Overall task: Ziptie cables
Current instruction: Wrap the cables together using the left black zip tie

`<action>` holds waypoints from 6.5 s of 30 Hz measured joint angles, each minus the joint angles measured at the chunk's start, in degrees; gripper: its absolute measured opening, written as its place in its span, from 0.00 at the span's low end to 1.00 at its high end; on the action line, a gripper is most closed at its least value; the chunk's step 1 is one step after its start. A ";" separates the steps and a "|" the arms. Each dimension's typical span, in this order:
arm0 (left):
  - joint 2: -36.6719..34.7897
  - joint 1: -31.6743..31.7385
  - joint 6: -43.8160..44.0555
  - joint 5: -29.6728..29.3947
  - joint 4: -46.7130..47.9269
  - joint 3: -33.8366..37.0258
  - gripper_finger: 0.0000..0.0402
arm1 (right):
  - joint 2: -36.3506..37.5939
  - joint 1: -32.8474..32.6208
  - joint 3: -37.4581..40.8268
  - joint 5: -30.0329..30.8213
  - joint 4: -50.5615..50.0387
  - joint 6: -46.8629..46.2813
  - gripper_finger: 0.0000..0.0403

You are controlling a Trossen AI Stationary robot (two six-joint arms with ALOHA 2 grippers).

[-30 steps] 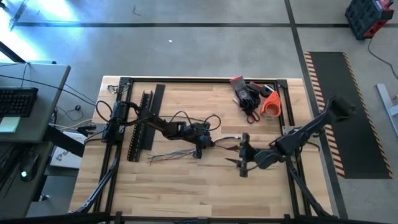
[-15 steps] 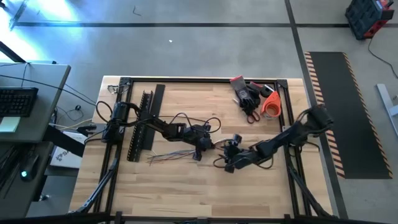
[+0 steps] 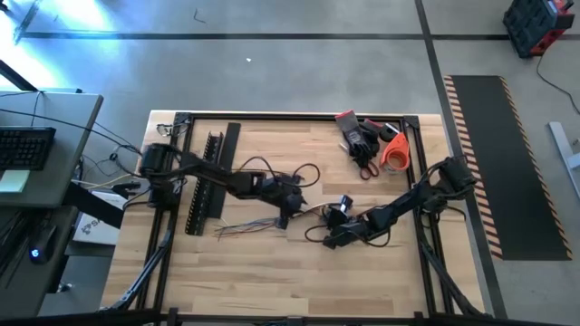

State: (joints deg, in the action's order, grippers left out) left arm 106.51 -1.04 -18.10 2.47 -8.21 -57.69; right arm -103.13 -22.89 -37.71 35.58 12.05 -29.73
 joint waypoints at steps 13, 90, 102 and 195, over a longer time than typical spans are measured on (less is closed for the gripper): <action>3.29 -1.97 17.13 1.41 16.61 -0.25 0.26 | 4.49 3.66 0.02 1.48 -9.15 3.80 0.00; 13.12 -0.55 5.39 8.66 -21.63 -1.25 0.02 | 4.57 -4.44 -0.96 1.45 -2.64 6.74 0.42; 13.12 -0.55 5.39 8.71 -21.62 -1.25 0.02 | 1.88 -4.42 -0.94 3.62 1.12 4.76 0.17; 12.66 1.20 1.42 12.05 -18.14 -1.11 0.01 | 20.30 -8.72 3.78 6.66 -10.54 -5.12 0.54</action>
State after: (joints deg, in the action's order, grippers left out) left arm 119.17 0.16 -16.68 14.52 -26.35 -58.81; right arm -82.83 -31.61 -33.93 42.24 1.51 -34.85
